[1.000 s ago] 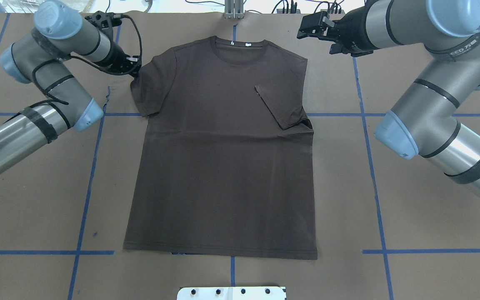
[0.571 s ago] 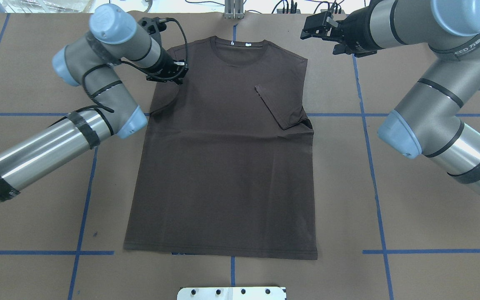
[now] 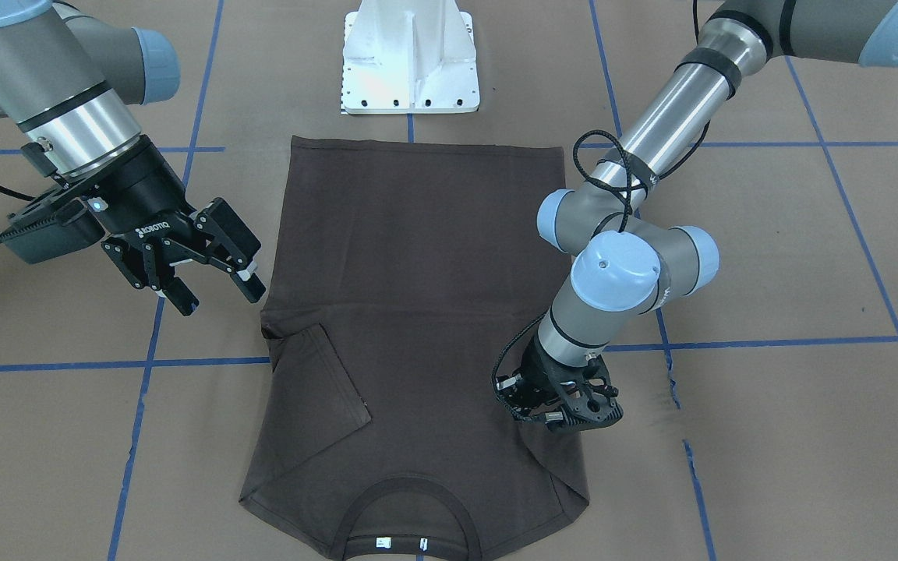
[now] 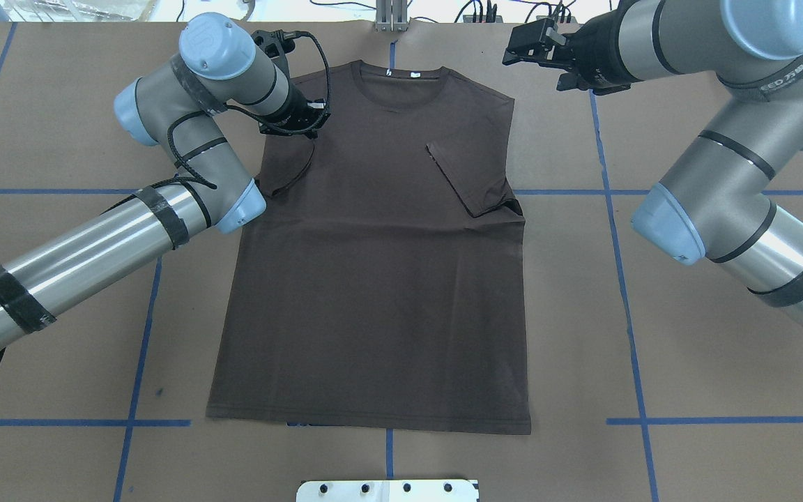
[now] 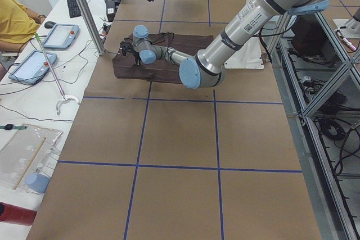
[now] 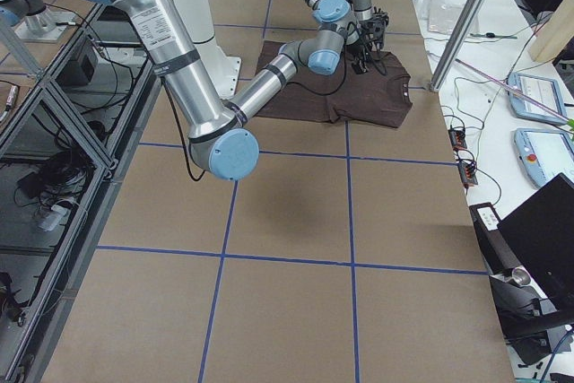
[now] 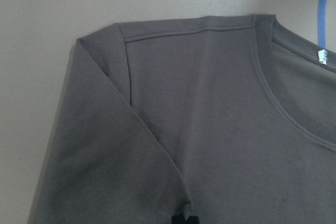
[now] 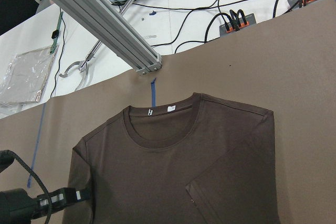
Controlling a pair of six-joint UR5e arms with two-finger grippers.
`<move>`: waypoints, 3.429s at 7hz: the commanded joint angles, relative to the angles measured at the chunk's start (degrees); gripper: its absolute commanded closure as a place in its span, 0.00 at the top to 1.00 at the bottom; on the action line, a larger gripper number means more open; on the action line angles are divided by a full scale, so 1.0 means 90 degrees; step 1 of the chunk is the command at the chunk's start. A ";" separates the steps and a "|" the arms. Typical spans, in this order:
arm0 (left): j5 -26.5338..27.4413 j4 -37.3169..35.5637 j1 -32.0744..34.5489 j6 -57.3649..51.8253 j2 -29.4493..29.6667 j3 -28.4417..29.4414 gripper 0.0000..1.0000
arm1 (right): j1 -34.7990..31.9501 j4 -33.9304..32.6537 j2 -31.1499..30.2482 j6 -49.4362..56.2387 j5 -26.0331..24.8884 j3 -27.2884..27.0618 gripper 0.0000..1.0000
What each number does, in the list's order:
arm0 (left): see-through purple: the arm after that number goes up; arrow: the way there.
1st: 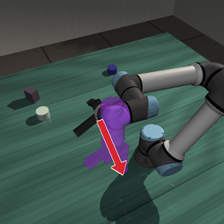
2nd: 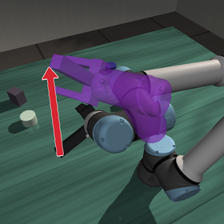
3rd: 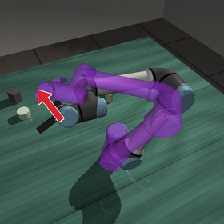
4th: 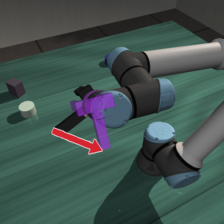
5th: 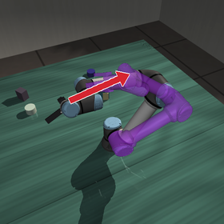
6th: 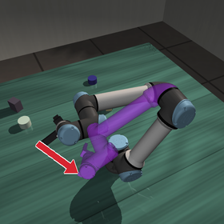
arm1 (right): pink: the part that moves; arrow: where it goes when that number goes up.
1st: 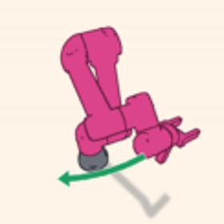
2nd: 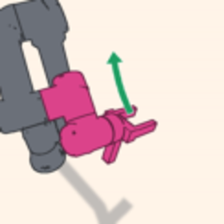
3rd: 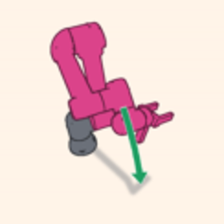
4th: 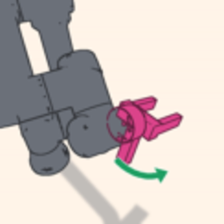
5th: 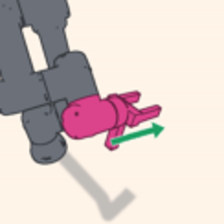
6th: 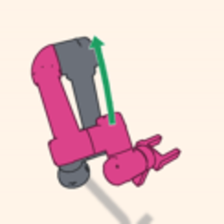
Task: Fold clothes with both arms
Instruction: 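Fold the sleeve nearest the left gripper inward onto the shirt, then move the right gripper to the hem corner nearest the robot while the left gripper withdraws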
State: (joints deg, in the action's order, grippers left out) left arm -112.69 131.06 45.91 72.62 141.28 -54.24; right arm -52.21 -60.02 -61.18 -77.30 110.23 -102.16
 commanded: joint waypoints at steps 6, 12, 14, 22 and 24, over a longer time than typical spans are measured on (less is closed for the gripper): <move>-0.0144 -0.0098 -0.0511 0.0953 -0.2532 -0.4389 0.72 | 0.2374 -0.0630 -0.2134 -0.2413 -0.0669 -0.1761 1.00; -0.0516 -0.0158 -0.0511 0.0916 -0.2720 -0.4306 0.73 | 0.6003 -0.3545 -0.2177 -0.5815 -0.4082 -0.2291 0.89; -0.0535 -0.0149 -0.0511 0.0935 -0.2739 -0.4344 0.73 | 0.6162 -0.3555 -0.2109 -0.5826 -0.4162 -0.2029 0.84; -0.0516 -0.0090 -0.0511 0.0896 -0.2827 -0.4306 0.83 | 0.5889 -0.3536 -0.2050 -0.5826 -0.4152 -0.1900 0.06; -0.0516 -0.0090 -0.0511 0.0886 -0.2817 -0.4306 0.83 | 0.5889 -0.3536 -0.1895 -0.5816 -0.4133 -0.1930 0.00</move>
State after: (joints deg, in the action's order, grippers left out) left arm -117.33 130.25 41.31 80.63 115.87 -92.97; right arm 0.83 -91.86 -79.07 -129.67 72.93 -119.44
